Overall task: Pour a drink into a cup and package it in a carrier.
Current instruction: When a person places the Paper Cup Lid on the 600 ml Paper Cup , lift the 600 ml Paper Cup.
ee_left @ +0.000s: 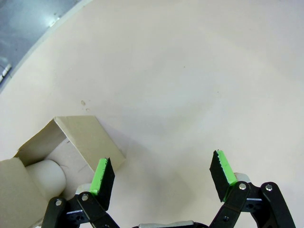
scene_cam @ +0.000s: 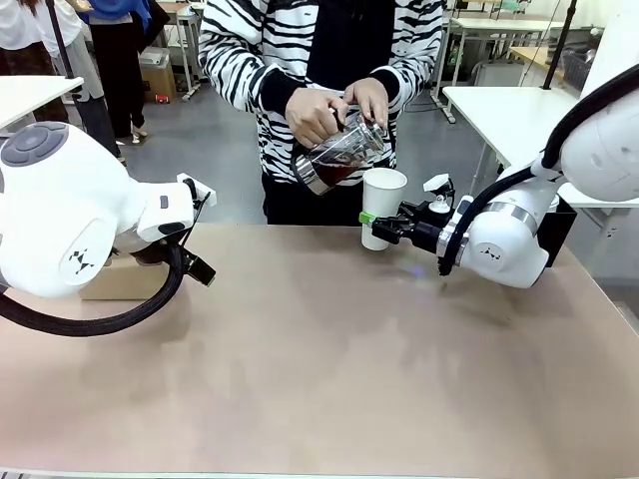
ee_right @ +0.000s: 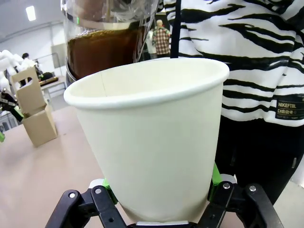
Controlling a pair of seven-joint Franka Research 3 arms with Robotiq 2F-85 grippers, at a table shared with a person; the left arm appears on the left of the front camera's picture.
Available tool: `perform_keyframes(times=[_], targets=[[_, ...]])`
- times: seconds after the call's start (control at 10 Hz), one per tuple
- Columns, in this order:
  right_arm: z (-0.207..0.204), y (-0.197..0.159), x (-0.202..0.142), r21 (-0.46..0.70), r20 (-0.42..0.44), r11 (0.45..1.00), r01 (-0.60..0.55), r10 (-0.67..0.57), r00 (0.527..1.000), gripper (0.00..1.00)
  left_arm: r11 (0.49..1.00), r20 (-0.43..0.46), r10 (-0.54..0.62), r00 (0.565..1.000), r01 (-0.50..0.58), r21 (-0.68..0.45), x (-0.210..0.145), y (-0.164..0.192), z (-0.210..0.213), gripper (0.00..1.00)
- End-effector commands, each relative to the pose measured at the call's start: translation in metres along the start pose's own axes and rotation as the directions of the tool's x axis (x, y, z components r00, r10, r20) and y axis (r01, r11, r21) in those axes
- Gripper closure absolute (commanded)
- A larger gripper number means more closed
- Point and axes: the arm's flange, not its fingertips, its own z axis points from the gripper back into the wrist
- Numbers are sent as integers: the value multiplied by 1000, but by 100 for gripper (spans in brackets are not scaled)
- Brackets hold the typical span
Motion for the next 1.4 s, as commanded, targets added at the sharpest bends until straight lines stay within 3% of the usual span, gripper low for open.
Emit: perform_keyframes(times=[0.0,1.3], targets=[[-1,2,4,-1,4,1000,-1,1,1000,20,1000,1,1,1000,-1,-2,0,0,0,0],[-1,2,4,-1,4,1000,-1,1,1000,20,1000,1,1,1000,-1,-2,0,0,0,0]])
